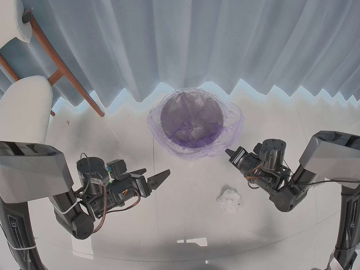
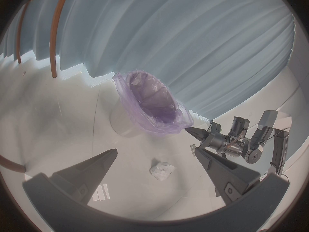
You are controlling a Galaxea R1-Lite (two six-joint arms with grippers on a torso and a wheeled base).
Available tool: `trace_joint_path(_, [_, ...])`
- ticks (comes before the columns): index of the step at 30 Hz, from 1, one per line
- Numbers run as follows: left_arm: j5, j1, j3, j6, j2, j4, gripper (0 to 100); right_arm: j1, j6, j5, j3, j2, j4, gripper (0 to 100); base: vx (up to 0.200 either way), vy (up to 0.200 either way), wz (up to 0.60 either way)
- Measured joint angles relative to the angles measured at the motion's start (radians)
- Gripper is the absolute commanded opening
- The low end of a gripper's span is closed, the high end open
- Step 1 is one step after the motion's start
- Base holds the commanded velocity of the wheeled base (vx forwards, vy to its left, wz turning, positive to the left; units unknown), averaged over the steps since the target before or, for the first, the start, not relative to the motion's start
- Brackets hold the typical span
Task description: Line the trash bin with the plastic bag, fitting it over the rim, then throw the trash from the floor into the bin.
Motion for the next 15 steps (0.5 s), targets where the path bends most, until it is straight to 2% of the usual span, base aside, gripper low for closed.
trace_joint_path(3, [0.0, 0.0, 0.002, 0.016, 0.002, 0.0, 100, 0.0, -0.074, 0.0, 0.035, -0.001, 0.021, 100, 0.0, 0.0, 0.0])
trace_joint_path(6, [0.0, 0.0, 0.003, 0.022, 0.003, 0.0, 100, -0.001, -0.094, -0.001, 0.06, -0.008, 0.017, 100, 0.0, 0.0, 0.0])
trace_joint_path(11, [0.0, 0.0, 0.004, 0.024, 0.004, 0.0, 100, -0.003, -0.087, 0.033, 0.101, -0.075, 0.013, 100, 0.0, 0.0, 0.0])
trace_joint_path(15, [0.0, 0.0, 0.005, 0.024, 0.005, 0.0, 100, 0.002, -0.039, 0.08, 0.116, -0.151, 0.015, 100, 0.0, 0.0, 0.0])
